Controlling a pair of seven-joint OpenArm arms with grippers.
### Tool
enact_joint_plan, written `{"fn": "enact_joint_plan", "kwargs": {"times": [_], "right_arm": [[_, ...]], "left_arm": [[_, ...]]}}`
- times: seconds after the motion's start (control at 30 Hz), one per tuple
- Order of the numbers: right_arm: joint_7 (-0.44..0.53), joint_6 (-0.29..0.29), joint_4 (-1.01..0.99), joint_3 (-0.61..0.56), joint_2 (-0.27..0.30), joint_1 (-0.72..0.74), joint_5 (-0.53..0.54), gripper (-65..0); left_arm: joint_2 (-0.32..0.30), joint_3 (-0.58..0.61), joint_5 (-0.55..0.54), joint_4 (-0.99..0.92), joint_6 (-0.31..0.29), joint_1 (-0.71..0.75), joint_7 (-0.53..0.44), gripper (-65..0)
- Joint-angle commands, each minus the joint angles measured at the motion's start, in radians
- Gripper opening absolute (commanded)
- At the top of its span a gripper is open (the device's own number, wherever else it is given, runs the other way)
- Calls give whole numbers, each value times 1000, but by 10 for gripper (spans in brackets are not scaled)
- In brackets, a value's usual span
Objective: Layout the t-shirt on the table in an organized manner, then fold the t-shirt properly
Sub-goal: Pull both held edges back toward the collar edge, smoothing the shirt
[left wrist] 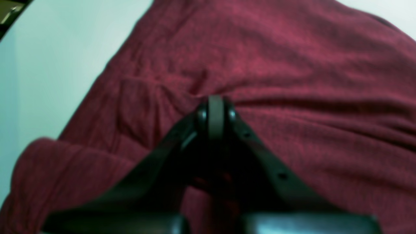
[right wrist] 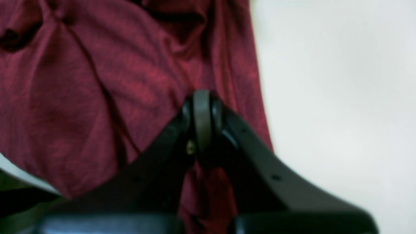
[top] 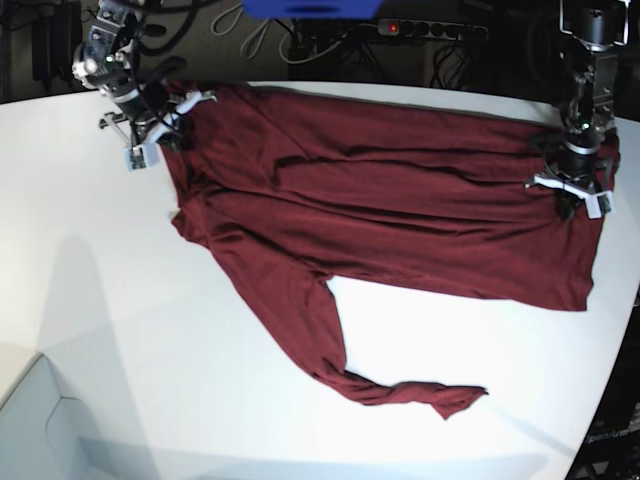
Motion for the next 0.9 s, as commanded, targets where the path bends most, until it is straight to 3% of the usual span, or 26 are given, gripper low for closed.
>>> {"fn": "enact_joint_plan", "kwargs": {"times": [0.0,0.27,0.63,0.87], "right_arm": [[-45,3,15,3,0,-13,-34,-650],[-45,3,104,11,-1,-31,-34,-650],[-53,3,264,5,-1,53,-34,-650],[-54,3,233,-81,6,165,-38,-650]], "left_arm": [[-11,3,9,11,-1,6,54,-648],[-11,-7,4,75,-1,26,54,-648],[-12,-240,3,236,-1,41,54,-648],[-14,-260,10,113,-1,-92,54,-648]]}}
